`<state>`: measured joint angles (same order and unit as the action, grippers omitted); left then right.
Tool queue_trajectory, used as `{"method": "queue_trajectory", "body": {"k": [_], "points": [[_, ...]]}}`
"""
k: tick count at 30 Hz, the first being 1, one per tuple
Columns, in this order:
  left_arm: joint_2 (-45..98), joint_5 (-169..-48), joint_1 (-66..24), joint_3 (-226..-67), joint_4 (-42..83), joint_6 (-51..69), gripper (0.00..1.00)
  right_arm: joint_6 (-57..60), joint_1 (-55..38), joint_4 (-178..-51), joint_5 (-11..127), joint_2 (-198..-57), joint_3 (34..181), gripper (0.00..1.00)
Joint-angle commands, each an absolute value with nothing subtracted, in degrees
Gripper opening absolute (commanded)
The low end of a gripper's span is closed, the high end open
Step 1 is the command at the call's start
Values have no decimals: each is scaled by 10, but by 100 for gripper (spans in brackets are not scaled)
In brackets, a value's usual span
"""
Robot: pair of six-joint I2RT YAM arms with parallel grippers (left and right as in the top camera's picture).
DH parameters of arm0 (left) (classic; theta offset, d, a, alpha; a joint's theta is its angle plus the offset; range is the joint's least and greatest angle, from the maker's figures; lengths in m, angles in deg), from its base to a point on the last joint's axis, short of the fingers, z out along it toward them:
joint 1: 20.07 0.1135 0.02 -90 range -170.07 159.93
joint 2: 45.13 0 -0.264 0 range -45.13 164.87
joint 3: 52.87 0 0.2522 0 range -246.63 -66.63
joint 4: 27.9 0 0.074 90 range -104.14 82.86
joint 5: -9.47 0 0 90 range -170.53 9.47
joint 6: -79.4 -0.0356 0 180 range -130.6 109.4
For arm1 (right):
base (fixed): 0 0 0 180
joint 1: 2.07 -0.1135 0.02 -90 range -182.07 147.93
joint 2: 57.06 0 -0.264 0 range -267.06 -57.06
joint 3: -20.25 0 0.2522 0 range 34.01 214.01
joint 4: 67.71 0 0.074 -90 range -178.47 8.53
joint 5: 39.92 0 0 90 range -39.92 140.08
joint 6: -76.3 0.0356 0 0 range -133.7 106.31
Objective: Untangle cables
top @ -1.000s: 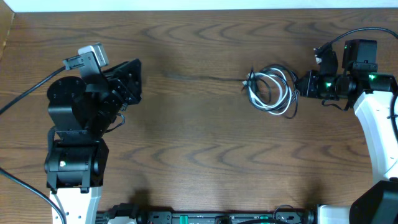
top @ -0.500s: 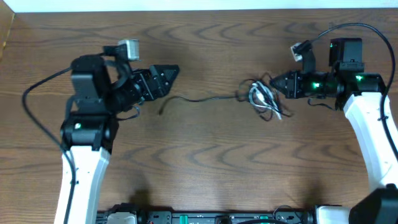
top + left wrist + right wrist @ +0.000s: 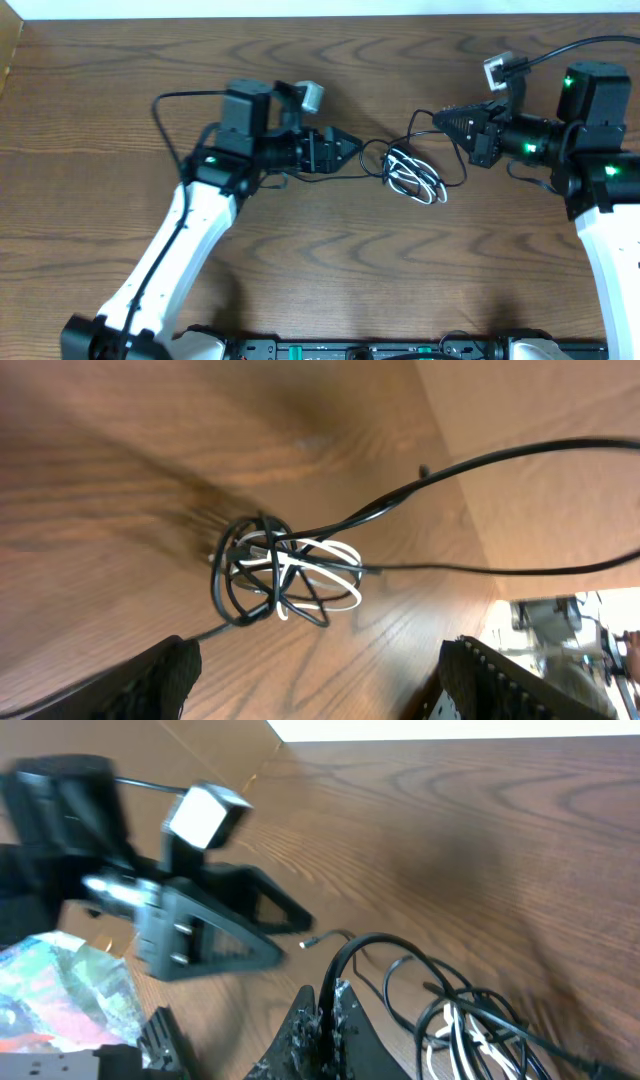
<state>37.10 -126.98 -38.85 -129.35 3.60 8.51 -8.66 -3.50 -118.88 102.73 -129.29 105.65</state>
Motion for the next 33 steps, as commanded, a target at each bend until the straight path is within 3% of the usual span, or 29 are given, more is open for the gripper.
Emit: {"method": "queue_trajectory", "body": {"k": [1,7,30,33], "points": [[403,-1279,-419,-1303,24,70,81,-73,-37,-1181,1047,-1274,1058,1],[453,-1276,-466,-1303,-1,70,81,-69,-37,-1179,1051,-1272,1058,1],[484,-1114,-467,-1302,-2,44,81,-64,-35,-1161,1109,-1249,1058,1],[499,-1114,-467,-1302,2,44,76,-64,-35,-1159,1109,-1247,1058,1]]}}
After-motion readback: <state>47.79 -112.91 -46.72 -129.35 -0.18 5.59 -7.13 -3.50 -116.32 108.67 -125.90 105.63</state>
